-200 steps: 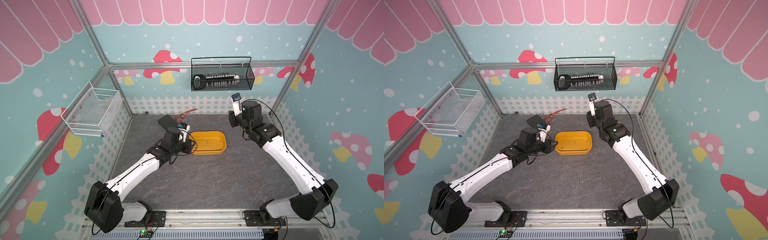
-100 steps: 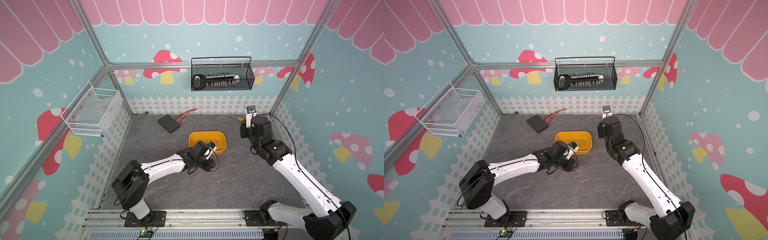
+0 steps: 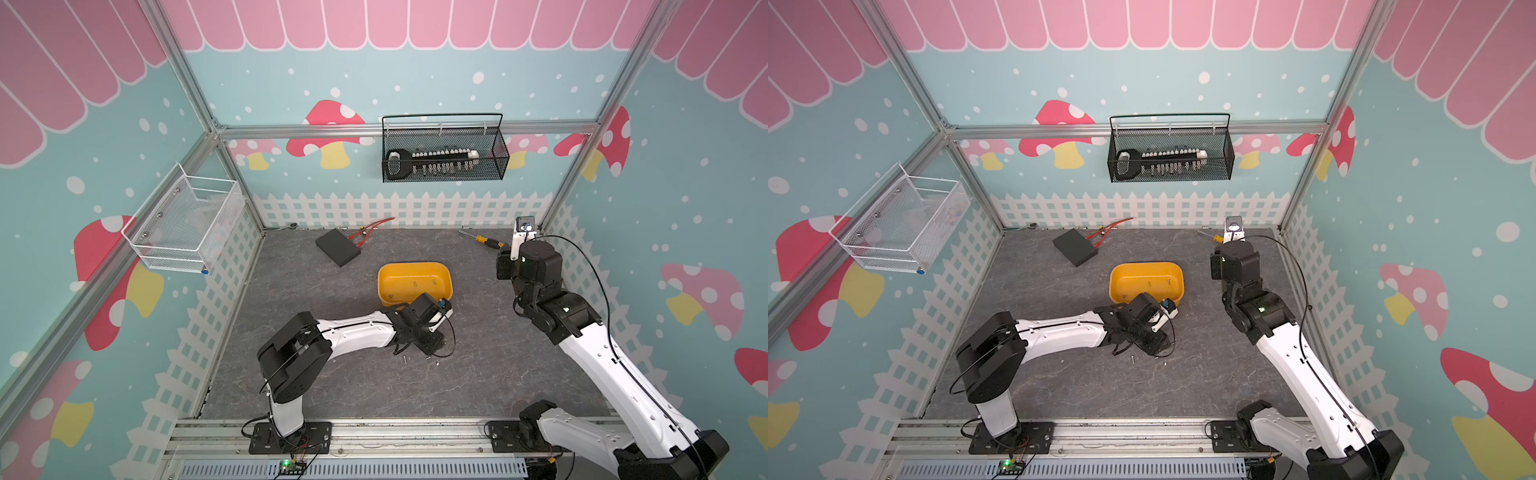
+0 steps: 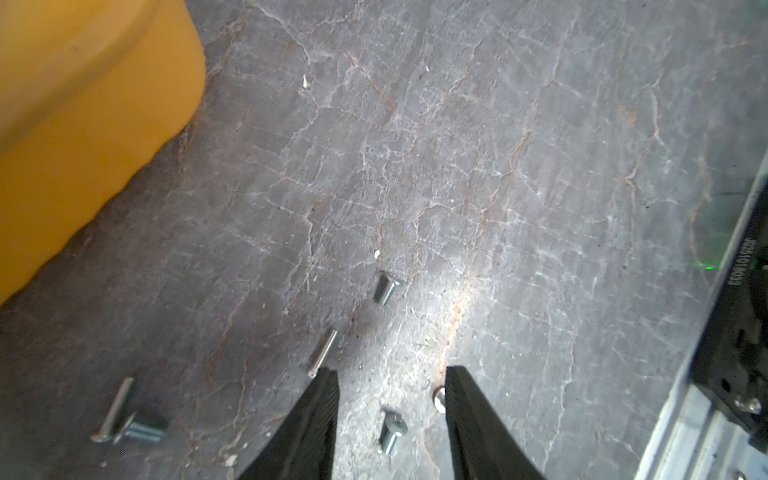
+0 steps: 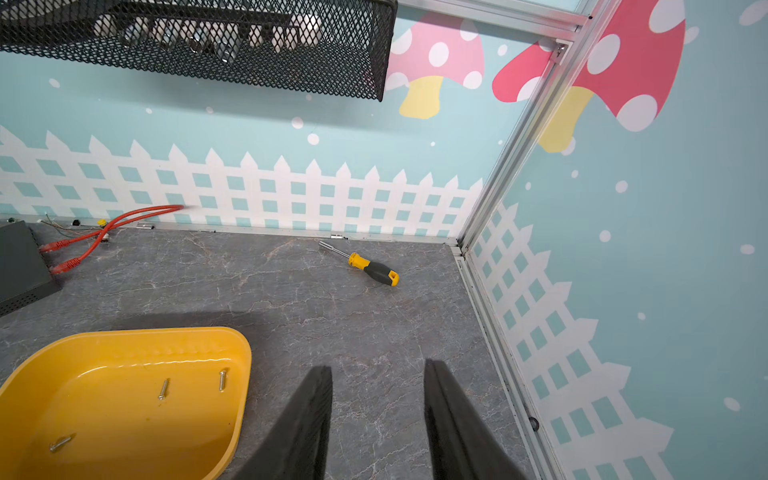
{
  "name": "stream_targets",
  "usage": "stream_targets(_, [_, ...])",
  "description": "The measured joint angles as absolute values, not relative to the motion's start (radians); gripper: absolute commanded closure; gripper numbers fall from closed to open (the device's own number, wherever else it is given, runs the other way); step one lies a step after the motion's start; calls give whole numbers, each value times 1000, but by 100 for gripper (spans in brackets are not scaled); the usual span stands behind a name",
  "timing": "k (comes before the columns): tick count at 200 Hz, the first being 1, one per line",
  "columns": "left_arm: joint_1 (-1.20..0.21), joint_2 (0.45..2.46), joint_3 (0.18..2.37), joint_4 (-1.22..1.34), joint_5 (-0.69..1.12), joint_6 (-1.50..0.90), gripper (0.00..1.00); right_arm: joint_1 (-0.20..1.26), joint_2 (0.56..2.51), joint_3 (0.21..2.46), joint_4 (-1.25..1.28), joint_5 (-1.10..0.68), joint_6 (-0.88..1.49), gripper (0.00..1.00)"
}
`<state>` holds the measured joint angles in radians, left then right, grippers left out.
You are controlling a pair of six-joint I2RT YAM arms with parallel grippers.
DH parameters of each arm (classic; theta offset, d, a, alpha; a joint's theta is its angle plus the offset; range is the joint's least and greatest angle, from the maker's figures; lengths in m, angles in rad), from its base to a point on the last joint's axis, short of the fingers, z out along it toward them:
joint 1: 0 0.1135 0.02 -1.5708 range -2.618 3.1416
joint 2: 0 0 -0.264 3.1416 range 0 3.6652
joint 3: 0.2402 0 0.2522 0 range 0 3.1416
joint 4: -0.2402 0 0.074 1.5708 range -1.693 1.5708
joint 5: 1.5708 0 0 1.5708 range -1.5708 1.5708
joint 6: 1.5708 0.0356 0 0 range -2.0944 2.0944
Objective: Put the screws on the desktop into the storage box
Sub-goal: Pick up the screw from the center of the board.
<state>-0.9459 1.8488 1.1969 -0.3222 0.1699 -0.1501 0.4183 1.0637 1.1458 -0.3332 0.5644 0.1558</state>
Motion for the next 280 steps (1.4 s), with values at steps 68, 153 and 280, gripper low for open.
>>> stream_targets(68, [-971, 1938, 1282, -363, 91, -65, 60, 400, 1059, 1130, -332, 567, 155, 57])
stream_targets(153, [-992, 2004, 1330, -389, 77, -21, 60, 379, 1050, 1116, -332, 556, 155, 56])
stream_targets(280, [-1017, 2040, 1347, -392, 40, -10, 70, 366, 1050, 1113, -332, 531, 156, 56])
